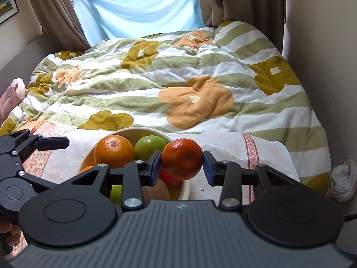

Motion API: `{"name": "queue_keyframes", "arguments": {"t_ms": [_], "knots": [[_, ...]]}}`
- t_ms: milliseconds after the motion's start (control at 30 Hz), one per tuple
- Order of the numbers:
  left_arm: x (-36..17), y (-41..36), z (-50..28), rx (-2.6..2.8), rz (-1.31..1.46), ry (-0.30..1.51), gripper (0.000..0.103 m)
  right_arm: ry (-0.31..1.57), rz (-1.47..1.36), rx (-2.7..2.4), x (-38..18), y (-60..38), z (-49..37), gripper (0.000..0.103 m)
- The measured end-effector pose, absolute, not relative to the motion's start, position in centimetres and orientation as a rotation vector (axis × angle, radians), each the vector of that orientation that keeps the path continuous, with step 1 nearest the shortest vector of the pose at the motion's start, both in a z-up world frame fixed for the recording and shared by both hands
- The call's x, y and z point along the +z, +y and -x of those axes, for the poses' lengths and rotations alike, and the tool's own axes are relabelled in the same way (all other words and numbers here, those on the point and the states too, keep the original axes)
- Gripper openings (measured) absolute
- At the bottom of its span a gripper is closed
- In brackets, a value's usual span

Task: Organize fruits
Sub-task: 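Open both tools to release the fruits in the bowl and withdraw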

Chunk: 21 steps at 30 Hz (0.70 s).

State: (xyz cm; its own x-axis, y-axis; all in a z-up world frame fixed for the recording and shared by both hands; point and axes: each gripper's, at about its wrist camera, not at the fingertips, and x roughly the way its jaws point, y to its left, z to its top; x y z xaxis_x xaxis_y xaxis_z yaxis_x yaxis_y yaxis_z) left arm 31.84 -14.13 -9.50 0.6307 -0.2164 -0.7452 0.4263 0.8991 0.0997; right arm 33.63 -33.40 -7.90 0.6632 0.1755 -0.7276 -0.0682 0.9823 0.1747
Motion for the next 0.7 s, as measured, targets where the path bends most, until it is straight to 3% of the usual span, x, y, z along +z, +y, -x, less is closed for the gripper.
{"name": "queue_keyframes", "arguments": {"t_ms": [700], "knots": [[-6.0, -8.2, -26.8, -0.163, -0.194, 0.717, 0.097, 0.848, -0.084, 0.291, -9.7, -29.5, -33.8, 0.055]]}}
